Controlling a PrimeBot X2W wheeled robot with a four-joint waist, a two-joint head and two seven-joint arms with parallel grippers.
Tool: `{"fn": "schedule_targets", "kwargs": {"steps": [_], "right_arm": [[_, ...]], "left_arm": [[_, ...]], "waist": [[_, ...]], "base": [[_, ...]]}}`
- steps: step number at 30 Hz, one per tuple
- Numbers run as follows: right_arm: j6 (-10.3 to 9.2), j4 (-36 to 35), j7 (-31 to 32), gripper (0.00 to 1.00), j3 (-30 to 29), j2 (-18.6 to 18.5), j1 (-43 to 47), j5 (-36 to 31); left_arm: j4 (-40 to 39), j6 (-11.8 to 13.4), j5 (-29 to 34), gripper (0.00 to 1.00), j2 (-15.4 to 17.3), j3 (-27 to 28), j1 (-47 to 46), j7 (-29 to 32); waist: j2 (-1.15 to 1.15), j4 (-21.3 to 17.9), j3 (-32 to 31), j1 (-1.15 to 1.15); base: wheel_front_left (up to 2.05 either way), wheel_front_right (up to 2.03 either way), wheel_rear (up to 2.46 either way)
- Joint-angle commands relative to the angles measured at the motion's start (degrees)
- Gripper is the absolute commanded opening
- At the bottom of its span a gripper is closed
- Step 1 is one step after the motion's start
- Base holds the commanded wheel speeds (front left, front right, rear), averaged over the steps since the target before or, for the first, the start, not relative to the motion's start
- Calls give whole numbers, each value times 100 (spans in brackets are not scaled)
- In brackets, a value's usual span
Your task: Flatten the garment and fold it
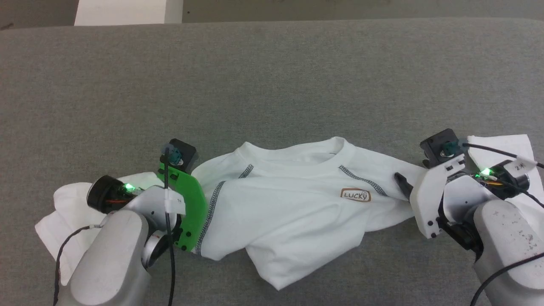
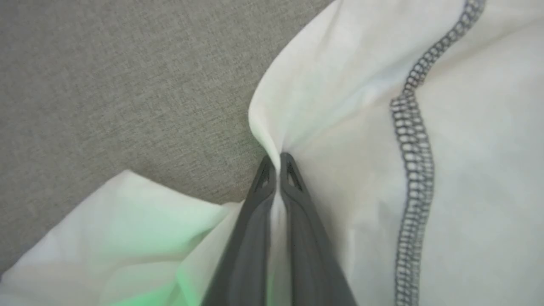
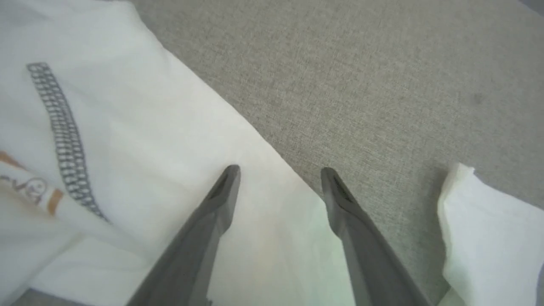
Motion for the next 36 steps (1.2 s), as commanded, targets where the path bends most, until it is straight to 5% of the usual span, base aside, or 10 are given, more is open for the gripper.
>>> {"fn": "schedule_targets", "kwargs": {"steps": [1, 5, 6, 7, 9, 13, 17, 20, 27, 36], "right_arm": [[-8, 143, 216, 100, 131, -70, -155, 161], [-8, 504, 964, 100, 521, -271, -412, 522], [-8, 571, 1158, 70, 616, -313, -450, 597], [-8, 623, 1399, 24, 751, -372, -490, 700], [-8, 624, 1770, 0, 981, -485, -566, 915], [-8, 314, 2048, 0, 1354, -844, -887, 1136], [-8, 6, 1725, 0, 1568, -1380, -1699, 1040], [-8, -45, 1512, 0, 1589, -1531, -2214, 937], [-8, 49, 1074, 0, 1377, -1605, -3466, 632], [-8, 394, 230, 0, 664, -1342, -5224, -214]], "left_arm": [[177, -24, -36, 0, 15, -69, 85, 25], [248, -25, -99, 0, -1, -143, 20, -72], [262, -25, -118, 0, -3, -160, 8, -96], [276, -25, -145, 0, -2, -181, -3, -131], [271, -26, -198, 0, 33, -240, -42, -230], [81, -26, -349, 0, 354, -505, -277, -574], [-200, -27, -361, 0, 1146, -667, -1059, -1154], [-231, -27, -308, 0, 1375, -533, -1540, -1406], [-96, 148, -39, 0, 1493, -90, -2717, -2021], [37, 963, 587, 0, 1602, 532, -4329, -2852]], "waist": [[0, 132, 121, 0], [0, 197, 159, 0], [0, 208, 161, 0], [0, 218, 159, 0], [0, 224, 156, 0], [0, 189, 172, 0], [0, 129, 214, 0], [0, 93, 286, 0], [0, 35, 642, 0], [0, -55, 1219, 0]], "base": [[0, 0, 0], [0, 0, 0], [0, 0, 0], [0, 0, 0], [0, 0, 0], [0, 0, 0], [0, 0, 0], [0, 0, 0], [0, 0, 0], [0, 0, 0]]}}
